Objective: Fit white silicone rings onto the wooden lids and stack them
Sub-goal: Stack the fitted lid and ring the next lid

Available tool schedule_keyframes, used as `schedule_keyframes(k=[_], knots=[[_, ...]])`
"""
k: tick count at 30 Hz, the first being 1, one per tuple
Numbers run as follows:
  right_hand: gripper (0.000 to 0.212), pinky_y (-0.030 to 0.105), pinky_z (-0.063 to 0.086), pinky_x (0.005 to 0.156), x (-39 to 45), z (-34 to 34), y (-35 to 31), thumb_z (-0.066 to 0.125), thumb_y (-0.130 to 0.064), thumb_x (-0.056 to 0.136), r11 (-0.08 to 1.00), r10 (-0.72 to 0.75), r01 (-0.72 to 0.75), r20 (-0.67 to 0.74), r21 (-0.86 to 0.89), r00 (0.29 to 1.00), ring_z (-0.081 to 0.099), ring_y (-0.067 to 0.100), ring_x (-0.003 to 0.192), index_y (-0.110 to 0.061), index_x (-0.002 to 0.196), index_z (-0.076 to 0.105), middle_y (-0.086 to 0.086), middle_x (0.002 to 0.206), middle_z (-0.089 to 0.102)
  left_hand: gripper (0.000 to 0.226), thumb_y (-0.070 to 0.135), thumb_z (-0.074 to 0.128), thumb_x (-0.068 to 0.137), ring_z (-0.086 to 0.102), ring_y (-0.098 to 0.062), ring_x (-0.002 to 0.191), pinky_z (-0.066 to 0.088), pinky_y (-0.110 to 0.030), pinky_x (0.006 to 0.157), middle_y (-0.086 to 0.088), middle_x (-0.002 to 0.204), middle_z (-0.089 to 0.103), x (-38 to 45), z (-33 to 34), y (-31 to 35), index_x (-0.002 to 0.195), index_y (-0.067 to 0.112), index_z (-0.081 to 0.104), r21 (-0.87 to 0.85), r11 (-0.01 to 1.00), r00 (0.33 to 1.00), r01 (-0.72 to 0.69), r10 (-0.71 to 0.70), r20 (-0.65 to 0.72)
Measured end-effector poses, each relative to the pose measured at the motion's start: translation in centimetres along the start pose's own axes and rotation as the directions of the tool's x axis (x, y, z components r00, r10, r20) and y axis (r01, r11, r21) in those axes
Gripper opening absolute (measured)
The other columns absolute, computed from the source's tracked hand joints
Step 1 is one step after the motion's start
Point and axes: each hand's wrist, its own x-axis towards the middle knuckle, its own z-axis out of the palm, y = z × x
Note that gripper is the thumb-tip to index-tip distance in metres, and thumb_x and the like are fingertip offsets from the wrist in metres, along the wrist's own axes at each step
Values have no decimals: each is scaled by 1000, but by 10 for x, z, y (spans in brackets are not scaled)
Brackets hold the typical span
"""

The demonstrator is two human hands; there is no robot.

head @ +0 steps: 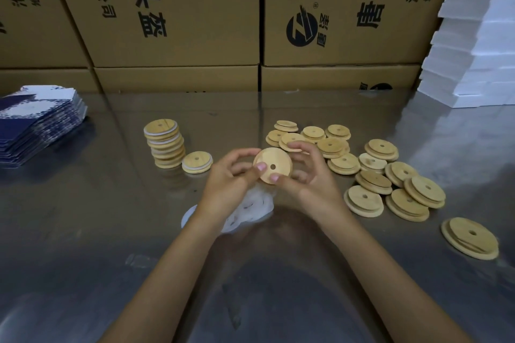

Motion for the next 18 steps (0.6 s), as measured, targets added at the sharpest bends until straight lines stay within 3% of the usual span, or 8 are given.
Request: schedule_keyframes(k=[3,5,8,10,11,14,18], knots=[[44,22,54,72,2,-7,2,73,2,85,977,171,-171,11,130,985,70,16,95,-11,126,61,5,111,76,19,9,63,93,70,-4,85,51,-14,71,6,89,76,1,-3,2,108,18,70,44,998,998,-56,54,42],[37,29,55,75,4,-12,4,72,1,87,950,251,-239,-37,202,967,71,20,93,-8,121,64,9,111,75,27,1,53,95,67,-3,91,49,-16,76,10,94,74,2,-10,0,107,18,71,268,960,995,-88,95,-13],[31,31,57,75,9,-19,6,69,0,89,908,333,-291,-99,302,938,72,23,93,-6,118,61,14,111,73,31,1,45,91,61,-22,105,49,-35,88,-1,105,69,6,-28,-6,106,11,69,745,667,997,-32,77,-27],[31,32,57,78,11,-23,8,69,-2,89,892,366,-314,-111,326,924,71,26,100,-7,118,60,15,114,72,18,5,48,90,57,-32,96,49,-42,82,-10,91,65,8,-34,-10,83,3,64,813,581,1000,-30,20,23],[30,33,56,79,11,-23,9,68,-2,89,888,375,-322,-111,329,920,71,27,104,-7,118,60,14,115,72,20,7,50,91,56,-32,93,49,-42,80,-8,86,63,8,-34,-11,75,4,62,816,577,999,-32,9,32],[27,32,56,78,11,-23,10,68,-3,89,889,383,-334,-106,314,918,70,27,107,-10,114,61,13,114,73,18,13,57,91,61,-20,97,51,-38,85,1,96,70,7,-31,-10,87,13,75,776,631,999,2,32,-29],[26,32,56,79,11,-23,10,67,-4,90,895,374,-330,-101,301,922,70,26,103,-10,115,60,13,112,74,18,13,59,88,63,-16,94,52,-35,85,6,93,72,8,-30,-10,85,20,76,685,725,993,63,25,-118]])
